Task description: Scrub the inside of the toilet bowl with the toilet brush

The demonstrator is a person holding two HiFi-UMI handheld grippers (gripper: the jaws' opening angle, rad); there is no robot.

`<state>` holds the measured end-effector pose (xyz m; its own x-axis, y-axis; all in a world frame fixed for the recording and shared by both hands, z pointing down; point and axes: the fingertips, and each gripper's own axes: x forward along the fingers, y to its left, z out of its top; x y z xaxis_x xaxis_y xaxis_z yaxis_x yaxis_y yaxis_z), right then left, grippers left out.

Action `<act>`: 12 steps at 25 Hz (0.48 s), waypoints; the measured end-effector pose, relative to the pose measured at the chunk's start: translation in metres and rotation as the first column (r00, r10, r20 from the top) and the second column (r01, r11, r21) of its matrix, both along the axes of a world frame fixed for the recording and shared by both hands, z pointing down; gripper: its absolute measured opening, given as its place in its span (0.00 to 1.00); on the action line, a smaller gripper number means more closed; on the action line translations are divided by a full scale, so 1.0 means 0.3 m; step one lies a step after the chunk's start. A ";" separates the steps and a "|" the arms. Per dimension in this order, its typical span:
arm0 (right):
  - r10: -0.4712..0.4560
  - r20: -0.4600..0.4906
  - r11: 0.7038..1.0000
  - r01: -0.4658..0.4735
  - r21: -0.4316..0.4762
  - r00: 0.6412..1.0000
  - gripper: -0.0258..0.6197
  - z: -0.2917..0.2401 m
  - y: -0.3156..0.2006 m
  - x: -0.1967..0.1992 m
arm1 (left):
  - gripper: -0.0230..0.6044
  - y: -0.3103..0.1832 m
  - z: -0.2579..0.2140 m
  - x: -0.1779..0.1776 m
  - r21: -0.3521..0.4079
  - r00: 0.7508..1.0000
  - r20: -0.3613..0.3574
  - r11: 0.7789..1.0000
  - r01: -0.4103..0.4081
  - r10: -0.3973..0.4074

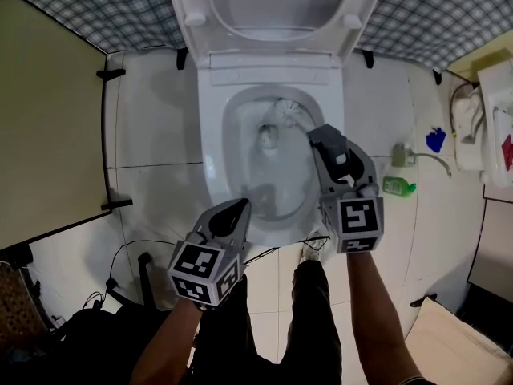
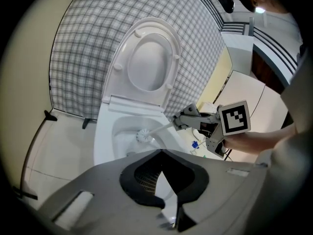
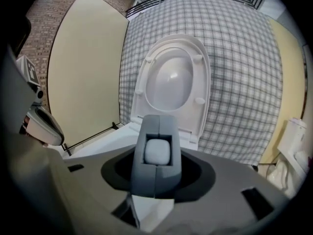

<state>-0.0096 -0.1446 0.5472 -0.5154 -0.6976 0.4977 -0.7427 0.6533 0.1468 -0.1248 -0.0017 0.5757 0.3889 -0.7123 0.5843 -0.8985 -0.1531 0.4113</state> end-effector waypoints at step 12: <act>0.078 -0.183 0.991 -0.096 -0.093 0.980 0.34 -0.008 0.139 0.160 | 0.05 0.043 -0.030 0.013 0.012 1.000 -0.031 1.000 0.002 -0.002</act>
<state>0.0384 -0.1029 0.5448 -0.3516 -0.6772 0.6463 -0.7649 0.6059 0.2188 -0.1210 0.0112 0.5667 0.4052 -0.7199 0.5635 -0.8856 -0.1561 0.4374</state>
